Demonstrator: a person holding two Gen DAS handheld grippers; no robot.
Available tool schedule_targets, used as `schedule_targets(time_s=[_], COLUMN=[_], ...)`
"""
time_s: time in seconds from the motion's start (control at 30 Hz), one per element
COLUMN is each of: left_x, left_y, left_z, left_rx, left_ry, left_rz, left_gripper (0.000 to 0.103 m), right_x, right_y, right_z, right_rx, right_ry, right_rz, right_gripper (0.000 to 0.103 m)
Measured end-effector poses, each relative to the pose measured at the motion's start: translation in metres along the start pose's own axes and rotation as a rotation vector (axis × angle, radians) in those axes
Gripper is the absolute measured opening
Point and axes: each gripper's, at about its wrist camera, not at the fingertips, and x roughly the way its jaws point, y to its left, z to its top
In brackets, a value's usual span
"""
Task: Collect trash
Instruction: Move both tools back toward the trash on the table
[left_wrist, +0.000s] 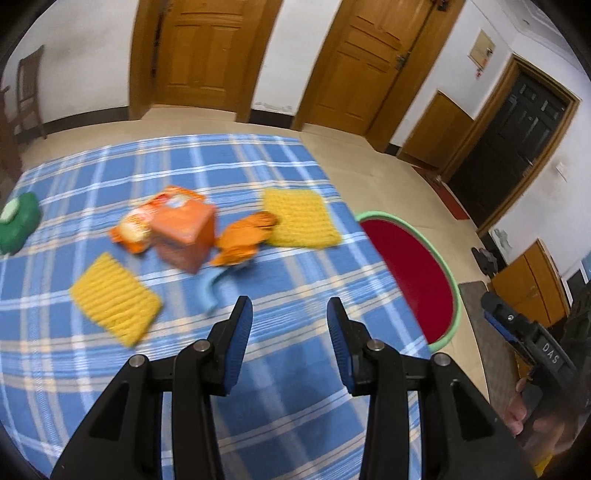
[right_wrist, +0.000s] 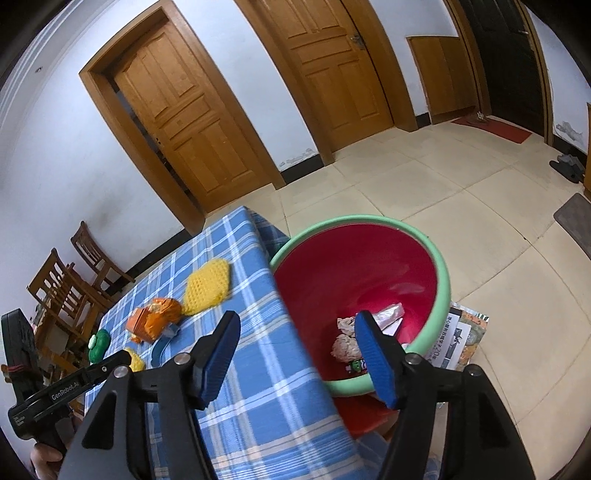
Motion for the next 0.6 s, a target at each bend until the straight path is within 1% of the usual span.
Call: schedule_targets(time_s=[0.2,0.37,0.43,0.6], left_x=[-0.014,-0.016,-0.014,-0.006], left_y=[0.038,0.068,0.08,0.103], left_z=[-0.006,-0.012,-0.013,-0.014], left_rx=[-0.058,-0.114,-0.128,-0.171], left_ry=[-0.025,-0.034,-0.026,-0.008], left_rz=[0.052,0.104,0.132,0.157], left_gripper=[0.042,0.042,0.042,0.042], right_x=[0.003,0.009,0.01,0.014], right_y=[0.015,0.029,0.032,0.041], right_z=[-0.006,-0.011,-0.013,-0.017], right_rx=[-0.021,-0.04,-0.044,-0.057], right_ry=[0.013,0.031,0.038,0.054], right_rz=[0.002,-0.004,-0.006,-0.014], right_gripper=[0.068,0.068,0.069,0.069])
